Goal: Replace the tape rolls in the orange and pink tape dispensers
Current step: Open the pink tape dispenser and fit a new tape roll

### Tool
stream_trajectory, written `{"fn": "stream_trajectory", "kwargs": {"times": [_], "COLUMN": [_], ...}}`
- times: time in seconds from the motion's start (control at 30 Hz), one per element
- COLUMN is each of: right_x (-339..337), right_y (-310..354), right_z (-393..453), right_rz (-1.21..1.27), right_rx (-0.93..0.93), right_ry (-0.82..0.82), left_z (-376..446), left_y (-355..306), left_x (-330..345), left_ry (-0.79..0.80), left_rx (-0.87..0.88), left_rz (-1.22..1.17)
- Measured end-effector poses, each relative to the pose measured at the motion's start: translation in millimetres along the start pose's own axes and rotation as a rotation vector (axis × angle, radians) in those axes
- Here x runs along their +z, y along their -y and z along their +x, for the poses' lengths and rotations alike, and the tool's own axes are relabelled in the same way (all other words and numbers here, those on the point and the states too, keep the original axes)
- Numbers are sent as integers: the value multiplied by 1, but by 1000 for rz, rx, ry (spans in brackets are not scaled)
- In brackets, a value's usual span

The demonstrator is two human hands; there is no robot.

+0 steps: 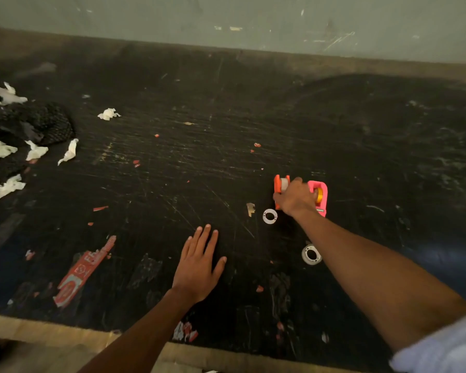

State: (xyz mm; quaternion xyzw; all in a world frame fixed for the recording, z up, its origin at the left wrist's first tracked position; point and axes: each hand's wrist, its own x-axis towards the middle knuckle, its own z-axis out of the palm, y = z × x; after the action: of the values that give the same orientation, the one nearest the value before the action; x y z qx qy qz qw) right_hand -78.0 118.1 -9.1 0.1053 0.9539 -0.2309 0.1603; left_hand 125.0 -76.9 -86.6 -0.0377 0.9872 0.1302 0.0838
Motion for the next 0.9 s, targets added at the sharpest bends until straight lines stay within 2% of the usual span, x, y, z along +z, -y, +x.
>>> {"fn": "stream_trajectory", "kwargs": {"times": [0.63, 0.8, 0.9], "right_x": [5, 15, 30], "right_y": [2, -10, -29], "right_z": [-5, -32, -56], "right_rz": [114, 356, 344], "right_rx": [56, -115, -206], "right_ry": [57, -166, -135], "left_z": [4, 3, 2], "left_y": [0, 0, 0], "left_x": [-3, -2, -3], "left_ry": [15, 13, 9], "left_rx": [-12, -13, -16], "left_rz": [-98, -107, -109]}}
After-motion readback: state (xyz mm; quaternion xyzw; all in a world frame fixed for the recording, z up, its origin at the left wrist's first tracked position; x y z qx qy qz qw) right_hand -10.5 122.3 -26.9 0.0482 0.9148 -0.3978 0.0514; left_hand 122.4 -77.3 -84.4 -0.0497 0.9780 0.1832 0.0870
